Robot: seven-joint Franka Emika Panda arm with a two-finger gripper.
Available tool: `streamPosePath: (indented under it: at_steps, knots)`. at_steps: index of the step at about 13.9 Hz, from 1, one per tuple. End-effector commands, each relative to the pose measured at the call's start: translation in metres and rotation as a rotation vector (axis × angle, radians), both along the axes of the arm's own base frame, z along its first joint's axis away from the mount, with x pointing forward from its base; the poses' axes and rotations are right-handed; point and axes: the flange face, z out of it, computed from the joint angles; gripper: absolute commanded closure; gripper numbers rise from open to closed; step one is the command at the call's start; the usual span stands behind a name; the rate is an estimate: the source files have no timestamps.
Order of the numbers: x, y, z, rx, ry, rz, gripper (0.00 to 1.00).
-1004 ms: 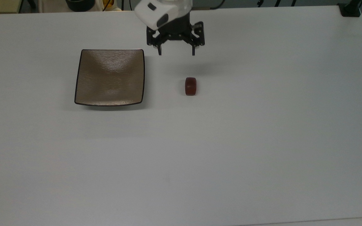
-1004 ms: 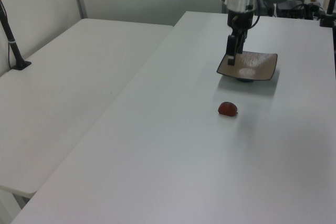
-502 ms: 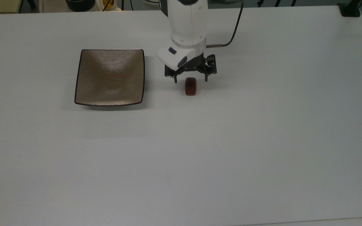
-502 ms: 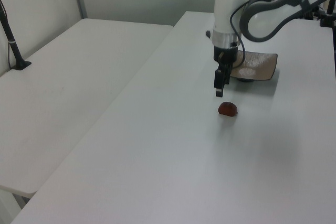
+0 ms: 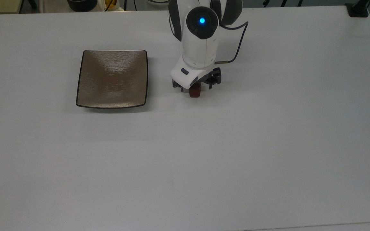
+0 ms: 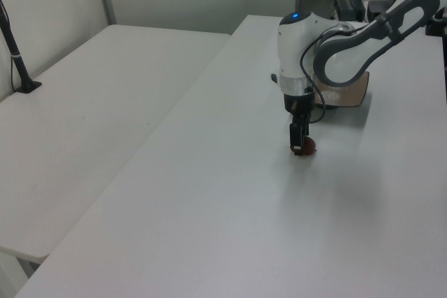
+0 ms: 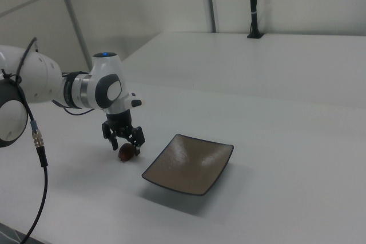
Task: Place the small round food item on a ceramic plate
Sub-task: 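Close the gripper on the food item, then lift the food item and carry it over the dark square plate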
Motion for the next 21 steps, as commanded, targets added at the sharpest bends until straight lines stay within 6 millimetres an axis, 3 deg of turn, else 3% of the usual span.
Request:
streamPosePath:
  at_steps: [1,2,3,6,10,13,17,21]
  knots:
    - [-0.002,0.003,-0.007,-0.014,-0.006,-0.011,0.60]
    - [-0.001,0.001,-0.007,-0.014,-0.007,-0.014,0.80]
    - [0.000,0.000,-0.005,-0.014,-0.008,-0.017,0.87]
    - [0.000,0.000,0.006,-0.015,-0.015,-0.020,0.88]
    - [-0.003,-0.006,0.051,-0.041,0.000,-0.024,0.88]
    - [-0.004,-0.022,0.086,-0.104,-0.012,-0.019,0.88]
    - [0.003,-0.076,0.108,-0.180,-0.044,-0.068,0.88]
    - [0.014,-0.130,0.105,-0.244,-0.057,-0.109,0.88]
